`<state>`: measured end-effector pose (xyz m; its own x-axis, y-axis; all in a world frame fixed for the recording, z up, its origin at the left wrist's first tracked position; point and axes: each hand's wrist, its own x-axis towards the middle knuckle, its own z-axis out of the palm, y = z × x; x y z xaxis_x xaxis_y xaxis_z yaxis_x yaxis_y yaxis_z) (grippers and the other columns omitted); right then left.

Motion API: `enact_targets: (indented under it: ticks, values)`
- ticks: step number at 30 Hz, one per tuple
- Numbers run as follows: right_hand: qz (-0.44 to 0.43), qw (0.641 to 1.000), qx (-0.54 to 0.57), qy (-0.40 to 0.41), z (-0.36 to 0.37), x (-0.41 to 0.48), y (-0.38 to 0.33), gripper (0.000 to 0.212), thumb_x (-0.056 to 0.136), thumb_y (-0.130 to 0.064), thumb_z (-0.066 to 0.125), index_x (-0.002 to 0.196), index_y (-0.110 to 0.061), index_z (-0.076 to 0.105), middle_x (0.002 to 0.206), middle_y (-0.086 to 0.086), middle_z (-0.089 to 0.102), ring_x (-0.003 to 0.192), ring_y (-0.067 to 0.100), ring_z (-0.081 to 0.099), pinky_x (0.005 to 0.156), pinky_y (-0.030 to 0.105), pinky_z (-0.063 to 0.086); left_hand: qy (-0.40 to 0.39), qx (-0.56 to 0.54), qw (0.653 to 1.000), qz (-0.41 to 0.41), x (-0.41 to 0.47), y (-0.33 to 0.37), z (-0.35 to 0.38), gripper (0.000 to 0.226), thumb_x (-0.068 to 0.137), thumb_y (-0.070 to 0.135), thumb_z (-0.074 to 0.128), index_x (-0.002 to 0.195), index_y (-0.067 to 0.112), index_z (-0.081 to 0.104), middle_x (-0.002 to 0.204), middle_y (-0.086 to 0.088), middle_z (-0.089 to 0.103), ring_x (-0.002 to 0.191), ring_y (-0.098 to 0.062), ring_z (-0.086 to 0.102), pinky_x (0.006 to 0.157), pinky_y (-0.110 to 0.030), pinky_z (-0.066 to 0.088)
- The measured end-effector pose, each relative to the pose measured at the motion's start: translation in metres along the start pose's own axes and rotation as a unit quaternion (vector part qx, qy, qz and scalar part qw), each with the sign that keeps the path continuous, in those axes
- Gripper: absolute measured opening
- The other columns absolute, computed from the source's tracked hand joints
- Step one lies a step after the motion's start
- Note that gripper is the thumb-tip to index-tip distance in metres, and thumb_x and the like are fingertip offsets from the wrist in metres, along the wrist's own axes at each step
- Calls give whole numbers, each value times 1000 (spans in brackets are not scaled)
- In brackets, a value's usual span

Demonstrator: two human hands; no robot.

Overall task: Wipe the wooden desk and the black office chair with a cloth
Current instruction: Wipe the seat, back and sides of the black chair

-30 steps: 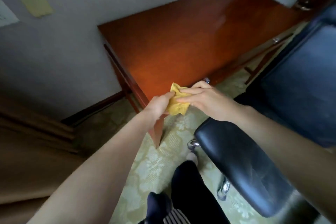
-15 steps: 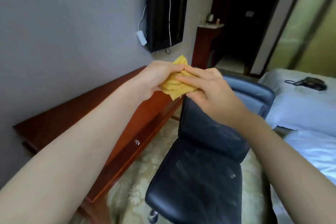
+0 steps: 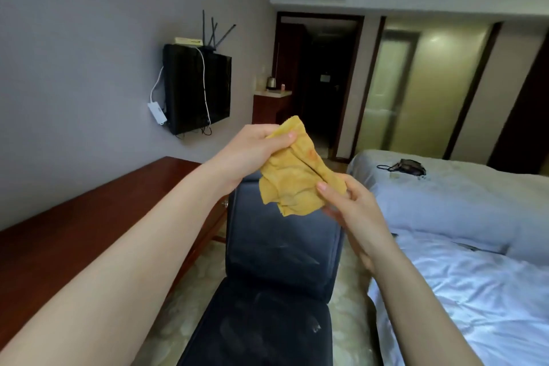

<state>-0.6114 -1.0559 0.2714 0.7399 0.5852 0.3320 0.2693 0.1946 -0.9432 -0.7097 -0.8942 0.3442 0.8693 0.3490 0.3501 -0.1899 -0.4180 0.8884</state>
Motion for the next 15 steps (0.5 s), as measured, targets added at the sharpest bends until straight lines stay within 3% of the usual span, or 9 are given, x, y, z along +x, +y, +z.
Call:
enact_targets:
  ticks: [2,5,7,10,12,15]
  values:
    - [19,999,33,23,-8,-1,-3,40,71,-38,71,103,-13,67,98,0,72,95,14,67,82,28,54,-1,12,1000,-14,-2,-6,3,30,94,32,55,103,8,70,102,-7,71,94,-17,67,83,-27,53]
    - [-10,998,31,48,-21,-2,-11,13,79,-24,72,87,-14,69,83,0,72,78,12,68,60,17,51,21,56,997,-55,-5,-17,12,33,93,37,54,102,11,70,102,-5,70,97,-19,65,82,-25,51]
    - [-32,998,-7,52,-27,0,-15,5,81,-21,72,81,-18,69,80,1,72,78,15,68,63,23,53,35,64,996,-54,-8,-23,22,31,89,44,56,111,23,64,110,7,63,101,-7,58,79,-15,42]
    - [-71,994,-80,37,-31,3,-17,8,80,-23,73,73,-24,69,79,0,71,78,14,67,72,30,53,-68,110,992,1,-6,-28,39,58,85,42,63,138,34,41,133,22,42,119,7,39,86,-3,31]
    - [-91,991,-101,14,-35,5,-16,7,80,-25,73,74,-24,69,81,3,70,78,15,66,73,33,52,-165,120,978,32,-4,-28,53,58,85,31,66,137,33,41,132,24,43,119,11,41,83,4,33]
    - [-101,989,-106,-37,-46,8,-13,7,79,-28,74,79,-22,70,86,4,71,84,19,67,75,32,54,-186,90,978,37,4,-32,65,34,87,22,65,120,27,58,117,9,64,107,1,58,89,-14,47]
